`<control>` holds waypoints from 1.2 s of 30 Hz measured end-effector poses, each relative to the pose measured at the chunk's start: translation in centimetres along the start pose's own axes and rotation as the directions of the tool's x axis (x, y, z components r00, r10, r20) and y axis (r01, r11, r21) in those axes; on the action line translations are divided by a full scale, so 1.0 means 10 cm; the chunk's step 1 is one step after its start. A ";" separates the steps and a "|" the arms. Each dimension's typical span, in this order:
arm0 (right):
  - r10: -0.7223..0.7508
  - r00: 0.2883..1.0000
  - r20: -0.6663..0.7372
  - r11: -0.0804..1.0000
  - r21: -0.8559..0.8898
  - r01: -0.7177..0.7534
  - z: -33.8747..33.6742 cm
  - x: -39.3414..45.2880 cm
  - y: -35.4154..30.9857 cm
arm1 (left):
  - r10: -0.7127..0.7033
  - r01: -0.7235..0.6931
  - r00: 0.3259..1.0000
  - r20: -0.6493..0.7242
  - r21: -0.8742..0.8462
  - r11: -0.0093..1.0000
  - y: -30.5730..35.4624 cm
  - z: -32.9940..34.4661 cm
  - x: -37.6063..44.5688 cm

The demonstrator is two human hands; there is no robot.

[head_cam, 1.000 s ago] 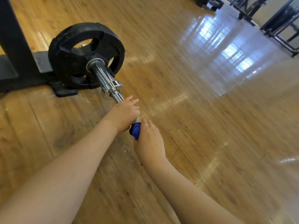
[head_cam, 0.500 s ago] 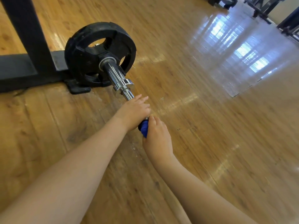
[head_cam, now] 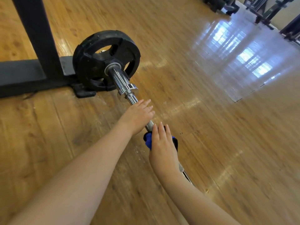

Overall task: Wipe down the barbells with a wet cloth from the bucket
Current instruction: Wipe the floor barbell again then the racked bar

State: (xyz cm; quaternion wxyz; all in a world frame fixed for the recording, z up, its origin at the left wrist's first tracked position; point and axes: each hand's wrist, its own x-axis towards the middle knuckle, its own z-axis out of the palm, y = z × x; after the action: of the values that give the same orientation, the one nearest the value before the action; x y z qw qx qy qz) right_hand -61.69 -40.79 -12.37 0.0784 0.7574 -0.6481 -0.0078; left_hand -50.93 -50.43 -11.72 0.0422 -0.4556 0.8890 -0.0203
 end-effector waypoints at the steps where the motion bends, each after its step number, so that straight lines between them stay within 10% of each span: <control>1: -0.005 1.000 -0.002 1.000 -0.010 0.005 0.00 -0.04 0.03 | 0.002 -0.002 1.000 0.003 0.002 1.000 0.00 0.00 0.00; 36: 0.031 0.998 -0.048 0.997 0.071 -0.027 0.11 -0.18 0.10 | -0.025 0.023 0.997 -0.078 -0.031 0.999 0.02 0.13 -0.01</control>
State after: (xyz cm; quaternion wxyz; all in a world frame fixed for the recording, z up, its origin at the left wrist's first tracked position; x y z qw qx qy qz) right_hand -63.07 -39.26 -13.51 0.0678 0.7502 -0.6568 0.0349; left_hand -50.97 -50.22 -13.03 0.0005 -0.4655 0.8847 -0.0253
